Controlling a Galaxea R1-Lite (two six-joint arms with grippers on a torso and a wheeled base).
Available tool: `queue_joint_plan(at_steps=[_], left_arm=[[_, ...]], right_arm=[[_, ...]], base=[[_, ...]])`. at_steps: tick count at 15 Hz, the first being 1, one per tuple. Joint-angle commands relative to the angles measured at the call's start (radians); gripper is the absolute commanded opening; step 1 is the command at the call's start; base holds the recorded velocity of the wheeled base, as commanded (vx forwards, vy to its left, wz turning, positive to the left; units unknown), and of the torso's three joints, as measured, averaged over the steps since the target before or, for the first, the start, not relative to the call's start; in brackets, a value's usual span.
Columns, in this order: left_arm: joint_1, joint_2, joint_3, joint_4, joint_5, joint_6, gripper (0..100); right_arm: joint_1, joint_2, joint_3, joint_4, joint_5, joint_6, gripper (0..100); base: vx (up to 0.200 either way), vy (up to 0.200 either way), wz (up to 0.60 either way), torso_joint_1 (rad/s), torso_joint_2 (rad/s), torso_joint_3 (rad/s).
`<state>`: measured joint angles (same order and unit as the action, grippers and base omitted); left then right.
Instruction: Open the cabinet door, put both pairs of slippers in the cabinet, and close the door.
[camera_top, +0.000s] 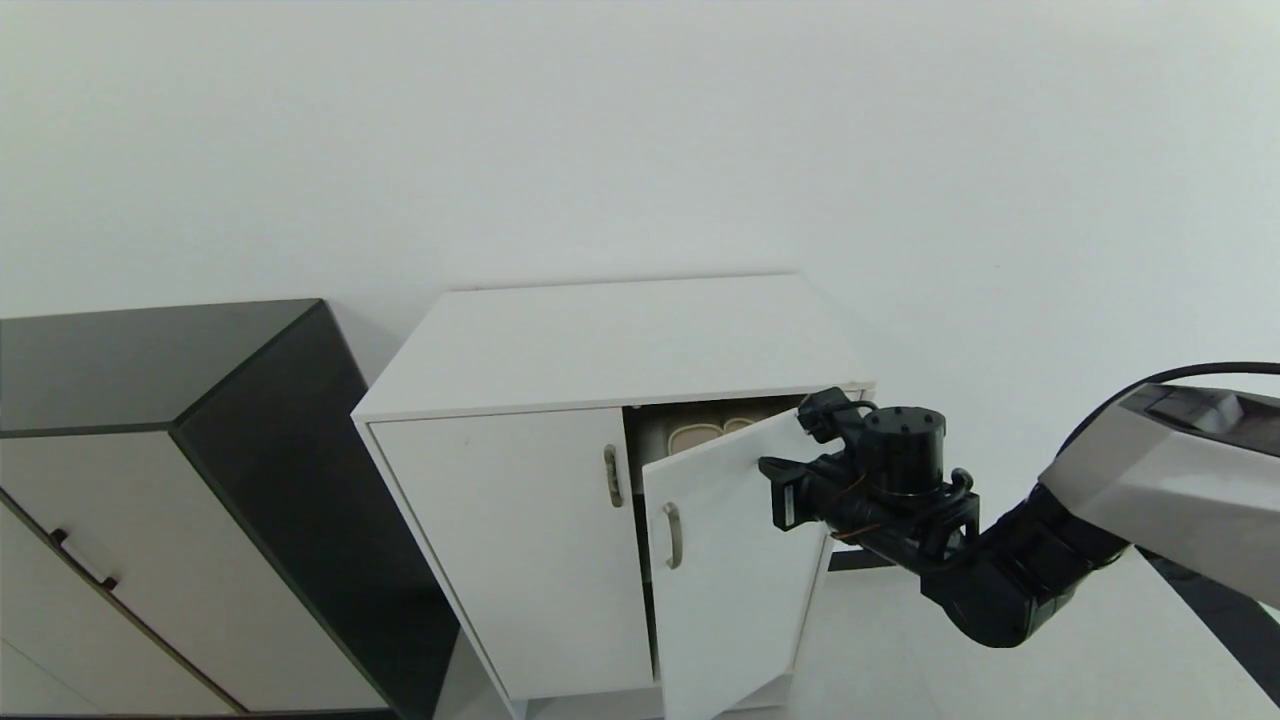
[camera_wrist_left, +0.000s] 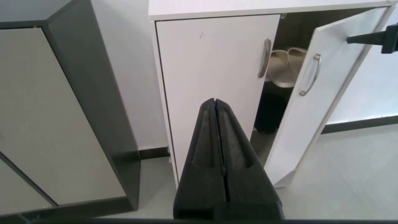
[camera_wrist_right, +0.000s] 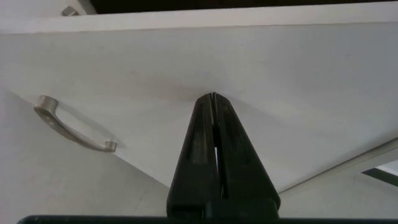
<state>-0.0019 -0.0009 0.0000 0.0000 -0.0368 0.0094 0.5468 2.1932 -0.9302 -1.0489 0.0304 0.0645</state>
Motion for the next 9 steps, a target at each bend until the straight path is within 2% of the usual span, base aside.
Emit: queue_joint_plan(at_steps=[1, 9], left_arm=[[0.0, 0.001, 0.0, 0.0, 0.0, 0.0, 0], [0.0, 0.001, 0.0, 0.0, 0.0, -0.002, 0]], right_arm=[[-0.01, 0.028, -0.021, 0.0, 0.0, 0.001, 0], [-0.053, 0.099, -0.105, 0.004, 0.002, 0.001, 0]], base=[[0.0, 0.0, 0.0, 0.0, 0.0, 0.0], [0.0, 0.0, 0.0, 0.0, 0.0, 0.0]])
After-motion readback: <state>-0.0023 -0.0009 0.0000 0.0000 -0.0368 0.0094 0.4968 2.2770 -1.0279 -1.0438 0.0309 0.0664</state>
